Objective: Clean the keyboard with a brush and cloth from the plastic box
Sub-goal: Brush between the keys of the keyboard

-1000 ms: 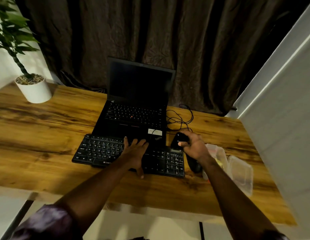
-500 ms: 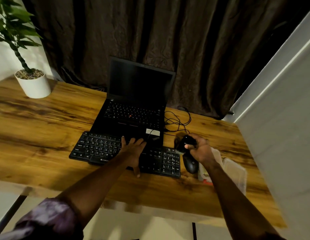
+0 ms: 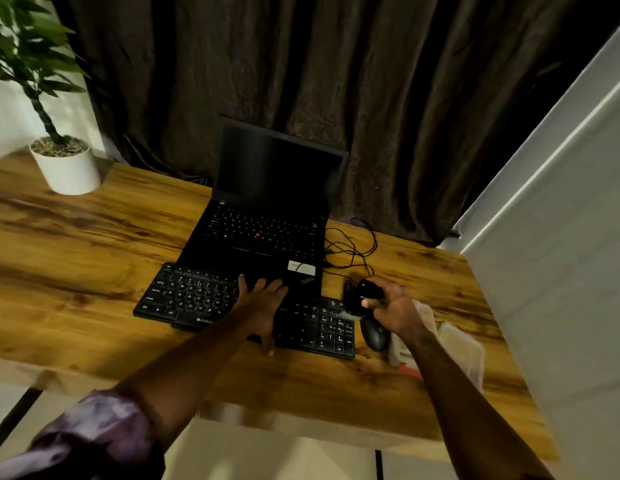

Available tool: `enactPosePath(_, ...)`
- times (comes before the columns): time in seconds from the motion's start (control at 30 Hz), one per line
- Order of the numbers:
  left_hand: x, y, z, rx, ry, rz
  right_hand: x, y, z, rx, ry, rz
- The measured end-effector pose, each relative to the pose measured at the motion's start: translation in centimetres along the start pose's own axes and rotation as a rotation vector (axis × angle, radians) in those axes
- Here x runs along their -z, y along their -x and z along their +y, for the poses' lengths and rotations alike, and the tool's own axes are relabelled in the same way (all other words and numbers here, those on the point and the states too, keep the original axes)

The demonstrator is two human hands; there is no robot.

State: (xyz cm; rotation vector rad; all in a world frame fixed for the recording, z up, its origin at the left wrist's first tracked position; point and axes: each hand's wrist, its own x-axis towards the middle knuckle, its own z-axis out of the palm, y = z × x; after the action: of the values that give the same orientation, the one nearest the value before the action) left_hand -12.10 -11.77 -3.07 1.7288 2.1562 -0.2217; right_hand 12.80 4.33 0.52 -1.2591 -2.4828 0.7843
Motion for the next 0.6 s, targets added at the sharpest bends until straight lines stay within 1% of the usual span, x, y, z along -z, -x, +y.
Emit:
enactPosePath(0.1,0.1,0.1,0.0,0.002,0.004,-0.006,0.1,0.2,0.0,-0.011,-0.014,0.01)
enactPosePath(0.27,0.2,0.1,0.1,0.005,-0.003,-0.01,-2.2,-0.3,-2.8,0.071,-0.047,-0.009)
enactPosePath(0.37,0.2,0.1,0.0,0.005,0.006,-0.013,-3.2,-0.6,-3.8,0.075,-0.067,-0.025)
enactPosePath(0.47,0.2,0.2,0.0,0.008,0.007,-0.018,-2.4,-0.3,-3.1,0.045,-0.094,-0.032)
enactPosePath(0.6,0.3,0.3,0.0,0.002,0.005,-0.004,-0.3,0.5,-0.5,0.005,-0.021,-0.011)
